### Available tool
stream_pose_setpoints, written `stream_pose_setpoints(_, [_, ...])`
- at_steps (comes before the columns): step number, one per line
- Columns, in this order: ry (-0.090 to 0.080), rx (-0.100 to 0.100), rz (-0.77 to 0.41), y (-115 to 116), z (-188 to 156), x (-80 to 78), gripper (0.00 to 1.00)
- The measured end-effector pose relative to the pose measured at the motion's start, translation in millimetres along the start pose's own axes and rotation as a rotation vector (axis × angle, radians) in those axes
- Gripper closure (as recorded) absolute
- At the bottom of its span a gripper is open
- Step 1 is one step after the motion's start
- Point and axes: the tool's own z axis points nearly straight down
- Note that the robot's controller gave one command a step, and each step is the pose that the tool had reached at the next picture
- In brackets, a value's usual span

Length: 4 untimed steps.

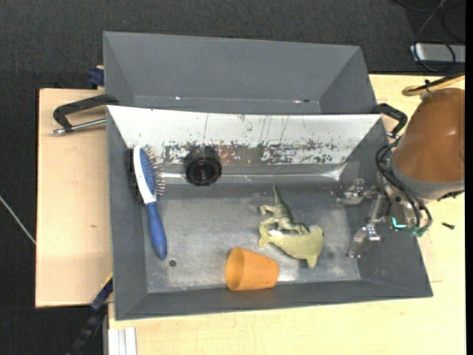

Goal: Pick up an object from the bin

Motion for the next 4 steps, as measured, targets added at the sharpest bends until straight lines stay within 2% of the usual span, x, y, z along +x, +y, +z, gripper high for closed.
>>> stream_pose_setpoints(1, [-0.011, 0.001, 0.125, 43.9, 71.8, -9.2, 0.0])
stream_pose_setpoints(2, [-0.014, 0.002, 0.125, 43.0, 69.6, -10.2, 1.0])
stream_pose_setpoints(3, [-0.02, 0.0, 0.24, 63.3, -52.2, 7.0, 1.0])
stream_pose_setpoints(4, [-0.011, 0.001, 0.241, 62.5, -47.6, 8.3, 0.0])
